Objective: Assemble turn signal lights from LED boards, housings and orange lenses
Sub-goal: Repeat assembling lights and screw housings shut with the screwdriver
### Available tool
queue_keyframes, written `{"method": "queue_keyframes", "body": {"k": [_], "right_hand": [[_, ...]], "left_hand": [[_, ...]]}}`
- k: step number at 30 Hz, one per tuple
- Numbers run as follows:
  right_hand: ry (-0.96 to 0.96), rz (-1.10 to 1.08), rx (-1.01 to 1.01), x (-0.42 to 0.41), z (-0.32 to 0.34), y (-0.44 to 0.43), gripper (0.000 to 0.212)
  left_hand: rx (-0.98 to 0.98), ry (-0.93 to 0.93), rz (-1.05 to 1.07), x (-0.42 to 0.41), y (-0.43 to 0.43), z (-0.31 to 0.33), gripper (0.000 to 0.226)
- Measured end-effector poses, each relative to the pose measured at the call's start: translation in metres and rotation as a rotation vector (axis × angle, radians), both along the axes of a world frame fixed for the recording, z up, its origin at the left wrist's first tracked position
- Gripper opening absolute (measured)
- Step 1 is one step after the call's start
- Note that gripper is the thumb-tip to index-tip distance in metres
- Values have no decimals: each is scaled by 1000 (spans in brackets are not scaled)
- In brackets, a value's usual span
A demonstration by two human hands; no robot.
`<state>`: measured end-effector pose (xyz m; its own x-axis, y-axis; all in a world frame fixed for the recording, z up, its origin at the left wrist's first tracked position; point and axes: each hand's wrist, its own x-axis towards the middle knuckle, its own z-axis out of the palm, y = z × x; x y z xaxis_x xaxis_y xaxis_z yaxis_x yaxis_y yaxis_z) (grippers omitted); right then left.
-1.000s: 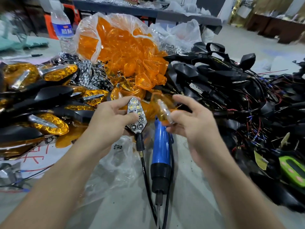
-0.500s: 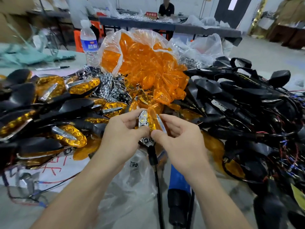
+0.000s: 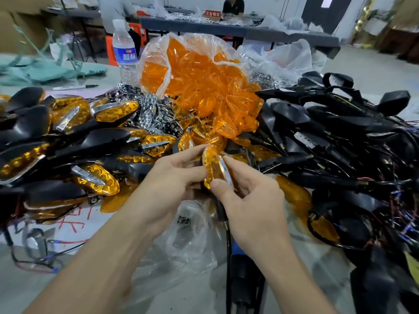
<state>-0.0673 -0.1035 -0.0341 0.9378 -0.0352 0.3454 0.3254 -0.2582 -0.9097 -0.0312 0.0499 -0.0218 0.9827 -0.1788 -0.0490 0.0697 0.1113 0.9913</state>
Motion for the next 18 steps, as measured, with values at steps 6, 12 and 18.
{"method": "queue_keyframes", "body": {"k": [6, 12, 18], "right_hand": [[10, -46, -15, 1, -6, -4, 49], [-61, -20, -67, -1, -1, -6, 56], [-17, 106, 73, 2, 3, -10, 34]], "left_hand": [[-60, 24, -39, -1, 4, 2, 47], [-43, -65, -7, -2, 4, 1, 50], [7, -180, 42, -5, 4, 5, 49]]}}
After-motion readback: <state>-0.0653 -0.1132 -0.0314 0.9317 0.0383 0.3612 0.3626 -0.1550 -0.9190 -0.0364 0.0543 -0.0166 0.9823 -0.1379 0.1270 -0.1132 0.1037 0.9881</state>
